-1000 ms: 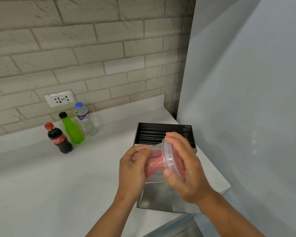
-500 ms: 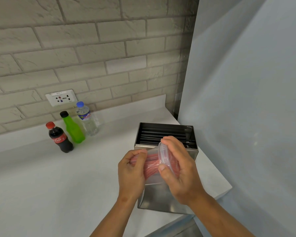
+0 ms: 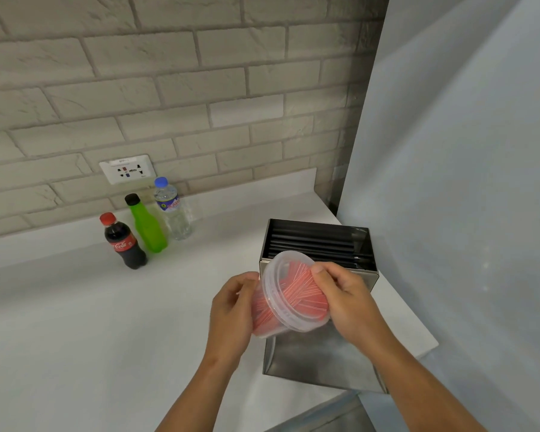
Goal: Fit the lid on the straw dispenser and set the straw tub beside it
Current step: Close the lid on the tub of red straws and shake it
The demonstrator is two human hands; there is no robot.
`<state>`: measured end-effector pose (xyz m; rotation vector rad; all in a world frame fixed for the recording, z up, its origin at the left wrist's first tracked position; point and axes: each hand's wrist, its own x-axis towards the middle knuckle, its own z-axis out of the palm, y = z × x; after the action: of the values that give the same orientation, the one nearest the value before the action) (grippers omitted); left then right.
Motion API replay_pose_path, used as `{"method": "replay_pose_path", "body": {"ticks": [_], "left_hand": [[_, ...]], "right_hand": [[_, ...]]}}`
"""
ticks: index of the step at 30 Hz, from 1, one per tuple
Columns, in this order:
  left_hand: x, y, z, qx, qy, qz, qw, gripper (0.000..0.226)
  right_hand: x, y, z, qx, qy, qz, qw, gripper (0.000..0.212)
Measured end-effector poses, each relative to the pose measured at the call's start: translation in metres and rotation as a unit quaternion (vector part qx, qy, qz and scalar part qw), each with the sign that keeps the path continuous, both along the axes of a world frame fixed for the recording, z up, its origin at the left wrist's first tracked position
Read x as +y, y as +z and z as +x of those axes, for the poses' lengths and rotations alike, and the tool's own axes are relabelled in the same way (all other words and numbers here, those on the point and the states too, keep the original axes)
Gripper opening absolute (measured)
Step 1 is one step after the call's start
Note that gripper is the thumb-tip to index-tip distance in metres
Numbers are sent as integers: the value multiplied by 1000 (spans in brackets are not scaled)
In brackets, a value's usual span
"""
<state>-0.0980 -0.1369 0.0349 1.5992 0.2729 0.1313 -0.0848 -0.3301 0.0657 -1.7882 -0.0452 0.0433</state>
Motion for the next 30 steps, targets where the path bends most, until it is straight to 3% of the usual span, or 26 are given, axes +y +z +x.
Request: {"method": "replay_pose_path", "body": {"ticks": [3,7,17,30], "left_hand": [[17,2,-2,-53,45,79,994,18],[36,4,-8,-88,12,106,990,16],[110,-24,28,39,25,152,987,32],[154,-68,51,117,18,206,971,30]], "right_hand": [[11,-4,7,-5,-4,-10,1000,23],[34,-10,18,17,-2,-4,1000,20],[102,-46,54,76,85,-19,993,13],[148,-75,68,101,101,-102,984,18]]}}
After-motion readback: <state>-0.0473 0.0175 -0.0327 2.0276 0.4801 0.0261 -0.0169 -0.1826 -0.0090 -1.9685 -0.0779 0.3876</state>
